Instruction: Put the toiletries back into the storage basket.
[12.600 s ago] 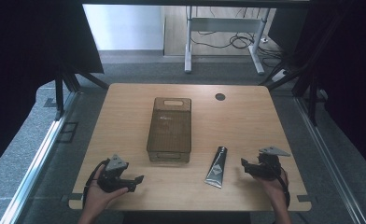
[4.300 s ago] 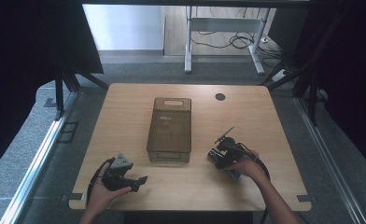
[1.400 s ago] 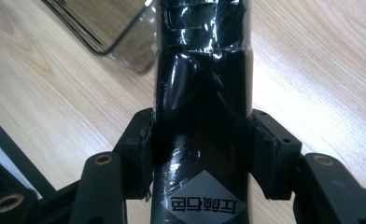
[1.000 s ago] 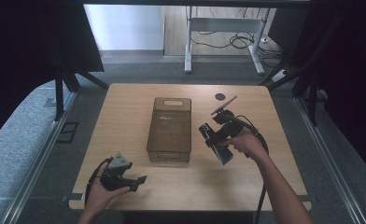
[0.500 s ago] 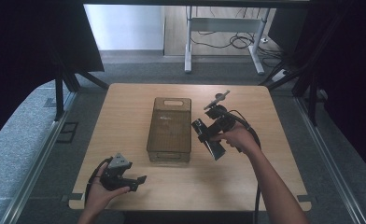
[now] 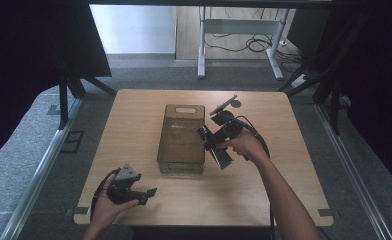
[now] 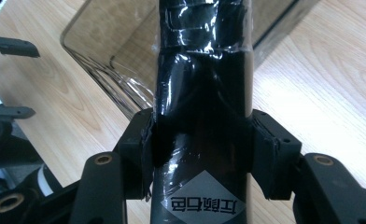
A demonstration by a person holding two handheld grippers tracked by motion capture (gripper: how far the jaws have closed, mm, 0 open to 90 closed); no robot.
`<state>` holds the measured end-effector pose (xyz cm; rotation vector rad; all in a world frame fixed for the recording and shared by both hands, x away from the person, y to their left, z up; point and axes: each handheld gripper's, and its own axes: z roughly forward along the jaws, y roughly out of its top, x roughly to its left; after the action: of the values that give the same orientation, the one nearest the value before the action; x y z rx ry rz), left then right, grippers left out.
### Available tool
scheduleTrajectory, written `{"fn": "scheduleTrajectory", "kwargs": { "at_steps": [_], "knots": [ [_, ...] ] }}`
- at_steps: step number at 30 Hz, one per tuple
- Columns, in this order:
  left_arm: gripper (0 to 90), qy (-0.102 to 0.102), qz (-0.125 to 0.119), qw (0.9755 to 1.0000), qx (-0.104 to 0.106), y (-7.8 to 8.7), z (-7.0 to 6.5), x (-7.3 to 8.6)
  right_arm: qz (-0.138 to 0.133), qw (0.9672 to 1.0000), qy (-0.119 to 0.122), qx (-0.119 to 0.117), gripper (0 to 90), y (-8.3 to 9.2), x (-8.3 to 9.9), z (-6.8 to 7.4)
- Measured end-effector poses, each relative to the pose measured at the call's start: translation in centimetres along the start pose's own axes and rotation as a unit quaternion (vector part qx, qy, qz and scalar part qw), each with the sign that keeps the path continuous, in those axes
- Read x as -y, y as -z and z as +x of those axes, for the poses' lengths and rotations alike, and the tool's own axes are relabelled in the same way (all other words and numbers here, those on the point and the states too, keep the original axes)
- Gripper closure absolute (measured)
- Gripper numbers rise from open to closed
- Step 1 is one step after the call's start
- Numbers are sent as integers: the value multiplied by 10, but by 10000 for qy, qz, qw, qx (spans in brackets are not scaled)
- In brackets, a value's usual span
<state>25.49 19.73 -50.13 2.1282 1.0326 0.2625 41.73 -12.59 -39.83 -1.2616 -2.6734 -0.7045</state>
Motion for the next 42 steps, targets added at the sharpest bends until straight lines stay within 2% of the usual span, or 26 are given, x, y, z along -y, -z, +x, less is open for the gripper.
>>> {"fn": "scheduleTrajectory", "kwargs": {
  "at_steps": [13, 20, 42],
  "knots": [
    [194, -25, -10, 10000, 9, 0, 1, 0, 94, 9999, 93, -25, 471, -7, -18, 8],
    [194, 37, -29, 10000, -5, 0, 1, 0, 75, 9999, 119, -83, 471, -11, -30, 13],
    [194, 12, -38, 10000, 17, 0, 1, 0, 90, 9999, -69, -112, 471, -25, -54, 18]
  ]
}}
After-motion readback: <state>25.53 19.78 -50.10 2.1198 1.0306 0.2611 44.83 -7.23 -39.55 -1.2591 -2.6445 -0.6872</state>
